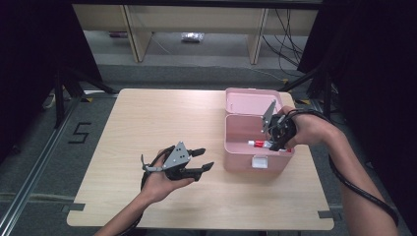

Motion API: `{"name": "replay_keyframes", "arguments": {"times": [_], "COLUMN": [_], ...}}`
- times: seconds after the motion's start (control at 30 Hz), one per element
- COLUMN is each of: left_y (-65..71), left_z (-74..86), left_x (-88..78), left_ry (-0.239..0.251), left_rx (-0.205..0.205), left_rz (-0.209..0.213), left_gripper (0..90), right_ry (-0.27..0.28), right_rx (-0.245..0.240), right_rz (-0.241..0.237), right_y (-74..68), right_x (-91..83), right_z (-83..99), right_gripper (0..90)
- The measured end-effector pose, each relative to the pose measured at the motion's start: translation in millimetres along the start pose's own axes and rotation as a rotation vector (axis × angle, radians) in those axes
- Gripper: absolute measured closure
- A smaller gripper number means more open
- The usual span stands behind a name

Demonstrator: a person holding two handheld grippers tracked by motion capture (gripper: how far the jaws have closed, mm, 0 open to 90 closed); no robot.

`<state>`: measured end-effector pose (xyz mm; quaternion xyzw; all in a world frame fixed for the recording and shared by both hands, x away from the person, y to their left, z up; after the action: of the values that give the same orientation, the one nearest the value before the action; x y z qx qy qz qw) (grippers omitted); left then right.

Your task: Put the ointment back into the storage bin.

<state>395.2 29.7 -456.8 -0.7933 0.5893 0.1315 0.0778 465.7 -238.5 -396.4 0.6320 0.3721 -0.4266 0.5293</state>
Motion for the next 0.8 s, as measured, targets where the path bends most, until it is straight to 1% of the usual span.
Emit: {"name": "replay_keyframes", "arguments": {"times": [0.03,0.07,0.1,0.13,0.17,0.2,0.23,0.27,0.3,0.33,0.37,0.4,0.53,0.57,0.6,0.63,0.67,0.7,0.73,0.77,0.8], "left_y": [-0.1,-0.3,-0.4,-0.5,-0.5,-0.4,-0.6,-0.6,-0.6,-0.6,-0.6,-0.6,-1.1,-0.9,-0.8,-0.8,-1.0,-1.0,-1.1,-0.8,-0.7], "left_z": [0.1,0.2,0.4,0.5,0.8,1.0,1.0,1.3,1.3,1.3,1.2,1.2,1.1,1.2,1.2,1.4,1.3,1.5,1.6,1.9,2.0], "left_x": [-0.1,-0.1,-0.1,-0.2,-0.2,-0.2,-0.1,-0.2,-0.1,0.0,-0.1,-0.1,-0.5,-0.6,-0.7,-0.8,-0.8,-0.7,-0.6,-0.3,0.2], "left_ry": [0.0,0.0,0.0,0.0,-0.001,-0.001,-0.004,-0.005,-0.004,-0.004,-0.004,-0.003,-0.004,-0.001,0.0,0.001,-0.001,-0.001,-0.002,0.0,0.004], "left_rx": [-0.001,-0.003,-0.003,-0.003,-0.004,-0.004,0.003,0.002,0.002,0.002,0.002,0.002,0.003,-0.004,-0.005,-0.007,0.001,0.0,0.001,-0.007,-0.007], "left_rz": [0.0,-0.001,-0.001,-0.001,-0.001,-0.001,0.002,0.001,0.001,0.001,0.002,0.001,0.0,-0.003,-0.003,-0.003,-0.001,0.0,-0.001,-0.002,-0.001], "left_gripper": [45.7,45.7,45.7,45.7,45.7,45.6,45.6,45.6,45.6,45.6,45.6,45.6,45.6,45.6,45.6,45.6,45.6,45.6,45.6,45.6,45.6], "right_ry": [0.019,0.002,0.006,0.009,-0.006,0.001,0.001,-0.009,-0.006,-0.008,0.011,-0.009,-0.017,-0.017,-0.016,-0.019,-0.026,-0.016,-0.016,0.009,0.004], "right_rx": [-0.026,-0.002,-0.019,-0.018,0.001,0.011,0.011,0.001,-0.009,-0.007,-0.043,-0.02,-0.02,-0.015,0.007,0.0,0.016,-0.01,-0.01,-0.047,-0.044], "right_rz": [-0.003,0.002,-0.003,-0.001,-0.001,-0.012,-0.012,-0.004,-0.009,-0.003,-0.012,-0.011,-0.007,-0.003,-0.013,-0.017,-0.02,-0.015,-0.015,-0.021,-0.025], "right_y": [2.0,0.9,2.2,2.9,1.8,0.5,0.5,2.2,2.7,2.9,4.5,3.0,3.4,3.5,1.6,1.8,0.4,1.8,1.8,4.0,3.5], "right_x": [2.3,1.5,2.8,4.1,3.6,4.8,4.8,5.0,6.0,6.6,8.3,8.1,10.0,10.2,10.4,10.9,10.9,13.3,13.3,16.6,16.7], "right_z": [-0.5,-0.2,-0.3,0.0,0.1,-1.2,-1.2,-0.3,-0.6,-0.5,-2.1,-1.3,-1.0,-1.0,-1.8,-1.9,-2.0,-2.2,-2.2,-3.3,-3.2], "right_gripper": [71.3,71.3,71.3,71.3,71.3,71.3,71.3,71.3,71.3,71.3,71.3,71.3,71.3,71.3,71.3,71.3,71.3,71.3,71.3,71.3,71.3]}}
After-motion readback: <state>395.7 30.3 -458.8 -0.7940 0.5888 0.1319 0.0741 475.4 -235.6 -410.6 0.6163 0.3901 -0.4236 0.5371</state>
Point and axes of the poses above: each handheld gripper's, and its own axes: x roughly forward along the jaws, z roughly out of its underside, y roughly to its right, the point moved 6 cm from there along x, roughly forward along the jaws, and after that the axes turned 14 degrees about z, right-handed, at the moved point
